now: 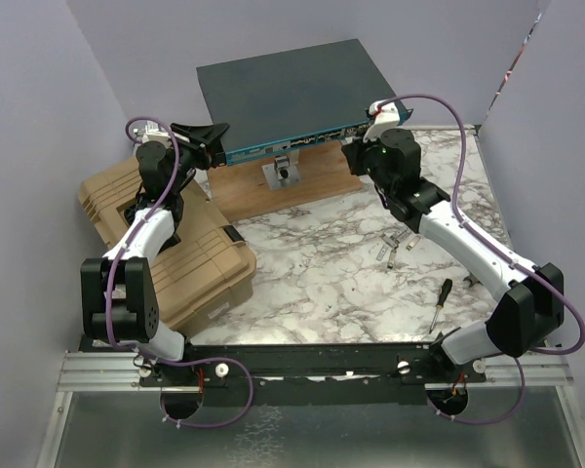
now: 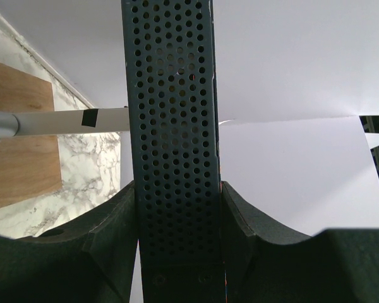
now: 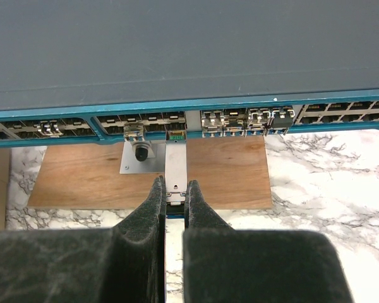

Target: Insert the plug into the switch port

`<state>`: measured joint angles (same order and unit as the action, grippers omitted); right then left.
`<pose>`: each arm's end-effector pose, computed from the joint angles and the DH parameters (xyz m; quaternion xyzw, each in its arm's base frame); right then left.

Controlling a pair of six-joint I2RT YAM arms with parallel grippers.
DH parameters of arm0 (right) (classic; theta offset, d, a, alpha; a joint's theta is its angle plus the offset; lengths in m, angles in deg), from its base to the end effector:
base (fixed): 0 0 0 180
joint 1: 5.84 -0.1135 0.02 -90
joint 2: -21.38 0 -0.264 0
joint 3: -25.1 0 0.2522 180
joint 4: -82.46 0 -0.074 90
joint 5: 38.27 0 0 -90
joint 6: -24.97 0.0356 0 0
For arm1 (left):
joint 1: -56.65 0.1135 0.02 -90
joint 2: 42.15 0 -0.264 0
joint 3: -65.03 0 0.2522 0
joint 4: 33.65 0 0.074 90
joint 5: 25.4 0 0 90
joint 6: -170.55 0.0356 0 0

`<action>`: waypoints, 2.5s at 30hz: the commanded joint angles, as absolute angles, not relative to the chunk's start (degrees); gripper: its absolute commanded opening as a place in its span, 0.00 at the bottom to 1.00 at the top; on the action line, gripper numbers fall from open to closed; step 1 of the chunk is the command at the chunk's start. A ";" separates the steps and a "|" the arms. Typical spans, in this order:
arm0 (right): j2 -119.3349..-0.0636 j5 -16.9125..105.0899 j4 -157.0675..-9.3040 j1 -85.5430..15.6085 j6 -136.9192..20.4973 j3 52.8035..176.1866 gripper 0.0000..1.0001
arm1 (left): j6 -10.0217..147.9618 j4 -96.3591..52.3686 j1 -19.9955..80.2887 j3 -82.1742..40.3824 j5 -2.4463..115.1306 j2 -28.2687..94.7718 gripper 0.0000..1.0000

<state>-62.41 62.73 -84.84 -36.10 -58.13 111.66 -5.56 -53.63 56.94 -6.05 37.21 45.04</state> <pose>0.3063 0.1708 0.3694 -0.0939 0.7588 0.1345 0.6303 0.3548 -0.0146 0.3143 -0.3281 0.6020 -0.6017 0.4098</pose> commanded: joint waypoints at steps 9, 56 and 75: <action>-62.18 65.70 -86.28 -37.30 -59.53 111.54 0.01 | -0.93 -48.46 53.56 -6.65 35.96 46.54 0.00; -65.13 69.72 -86.42 -39.89 -57.80 114.54 0.01 | -0.83 -48.31 53.55 -6.56 35.95 46.57 0.00; -66.45 67.98 -86.65 -40.46 -54.90 115.44 0.01 | -0.75 -48.28 53.50 -6.38 36.04 46.33 0.00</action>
<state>-64.48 69.49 -85.37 -39.99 -56.99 113.01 -5.34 -53.37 56.94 -6.16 37.21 45.04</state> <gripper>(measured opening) 0.056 0.494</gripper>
